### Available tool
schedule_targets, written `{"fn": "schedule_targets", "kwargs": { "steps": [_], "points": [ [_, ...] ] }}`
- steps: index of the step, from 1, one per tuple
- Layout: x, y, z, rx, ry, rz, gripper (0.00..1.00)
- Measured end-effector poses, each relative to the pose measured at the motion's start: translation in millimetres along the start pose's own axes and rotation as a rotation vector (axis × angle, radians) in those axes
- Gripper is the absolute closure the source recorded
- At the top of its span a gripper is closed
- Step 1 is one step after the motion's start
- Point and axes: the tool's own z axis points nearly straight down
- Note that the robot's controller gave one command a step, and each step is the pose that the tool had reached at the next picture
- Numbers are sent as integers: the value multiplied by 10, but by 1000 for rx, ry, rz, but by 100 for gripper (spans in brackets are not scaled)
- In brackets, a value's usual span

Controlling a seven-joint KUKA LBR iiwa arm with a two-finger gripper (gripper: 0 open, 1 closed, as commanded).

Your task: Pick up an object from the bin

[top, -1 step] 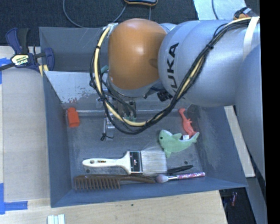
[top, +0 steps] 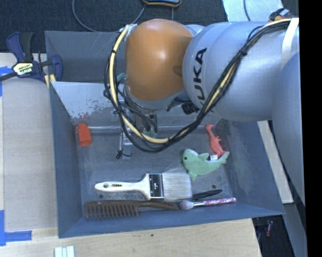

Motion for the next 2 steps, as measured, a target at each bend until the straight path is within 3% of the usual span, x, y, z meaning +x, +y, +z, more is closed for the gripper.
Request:
{"fn": "schedule_targets", "kwargs": {
  "steps": [1,2],
  "points": [
    [196,-549,1002,0,-3,-168,0],
    [-48,-653,856,-1,-7,-445,0]
  ]
}}
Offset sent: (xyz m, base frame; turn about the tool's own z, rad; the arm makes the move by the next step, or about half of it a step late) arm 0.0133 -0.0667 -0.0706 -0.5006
